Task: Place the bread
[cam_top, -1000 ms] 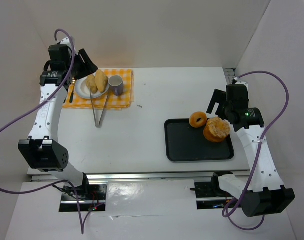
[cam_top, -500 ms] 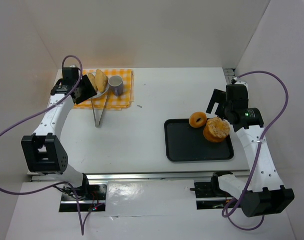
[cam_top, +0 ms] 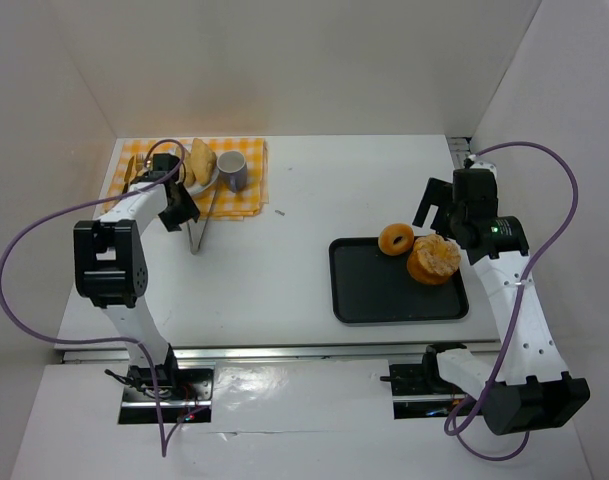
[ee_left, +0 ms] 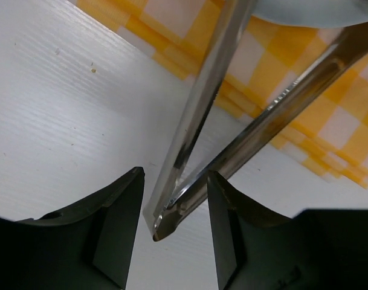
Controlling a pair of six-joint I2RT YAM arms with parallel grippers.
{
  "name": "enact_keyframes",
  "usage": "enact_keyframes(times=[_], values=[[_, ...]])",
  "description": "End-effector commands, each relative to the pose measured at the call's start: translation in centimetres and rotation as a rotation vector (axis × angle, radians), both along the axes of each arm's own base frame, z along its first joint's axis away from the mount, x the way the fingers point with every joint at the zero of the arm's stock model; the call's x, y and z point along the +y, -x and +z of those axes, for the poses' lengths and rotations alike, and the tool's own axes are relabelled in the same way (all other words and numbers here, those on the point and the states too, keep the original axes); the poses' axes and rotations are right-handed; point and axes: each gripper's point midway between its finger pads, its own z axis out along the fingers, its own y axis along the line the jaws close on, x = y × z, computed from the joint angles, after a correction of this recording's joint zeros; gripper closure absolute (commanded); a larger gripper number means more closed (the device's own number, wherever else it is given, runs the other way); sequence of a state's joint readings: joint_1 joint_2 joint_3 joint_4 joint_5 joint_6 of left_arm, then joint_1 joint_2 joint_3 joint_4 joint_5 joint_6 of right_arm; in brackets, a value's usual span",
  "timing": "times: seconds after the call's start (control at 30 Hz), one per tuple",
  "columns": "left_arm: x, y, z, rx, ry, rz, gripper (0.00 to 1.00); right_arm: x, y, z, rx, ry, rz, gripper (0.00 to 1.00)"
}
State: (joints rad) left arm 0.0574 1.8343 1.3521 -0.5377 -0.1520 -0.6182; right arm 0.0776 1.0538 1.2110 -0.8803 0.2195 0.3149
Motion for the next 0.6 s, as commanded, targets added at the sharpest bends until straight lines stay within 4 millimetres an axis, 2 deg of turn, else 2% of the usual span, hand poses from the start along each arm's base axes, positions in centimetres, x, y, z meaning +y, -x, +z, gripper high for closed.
enact_keyframes(times=[0.0,0.1,0.13,0.23,0.3,0.33,0.43,0.57], values=[[1.0,0.0,-1.1,0.015,-0.034,0.053,0.42,-0.1,-0.2,1.2,-0.048,0.010,0.007,0.00],[1.0,-0.2,-1.8,0.023,-0.034,0.053,0.51,-0.1,-0.2,0.9,-0.048,0.010,0.007,0.00],[1.0,0.1,-2.3,0.044,-0.033,0.052,0.59,-0.1,-0.2,0.9,-0.048,0.010,0.007,0.00],[1.3,0.6,-2.5,0.063,-0.049,0.060,0.74,-0.1,-0.2,0.9,-0.048,0.010,0.007,0.00],[1.3,0.6,-1.4,0.050,-0.050,0.060,0.88,-0.1,-0.2,0.9,-0.048,0.010,0.007,0.00],[1.5,0.6,-0.8,0.036,-0.061,0.066,0.91,-0.1,-0.2,0.9,-0.048,0.010,0.007,0.00],[2.0,1.2,1.5,0.015,-0.089,0.070,0.98,-0.1,-0.2,0.9,-0.048,0.010,0.007,0.00],[2.0,1.9,4.0,-0.030,-0.115,0.065,1.00,0.0,-0.5,0.9,-0.059,0.004,0.014,0.00]])
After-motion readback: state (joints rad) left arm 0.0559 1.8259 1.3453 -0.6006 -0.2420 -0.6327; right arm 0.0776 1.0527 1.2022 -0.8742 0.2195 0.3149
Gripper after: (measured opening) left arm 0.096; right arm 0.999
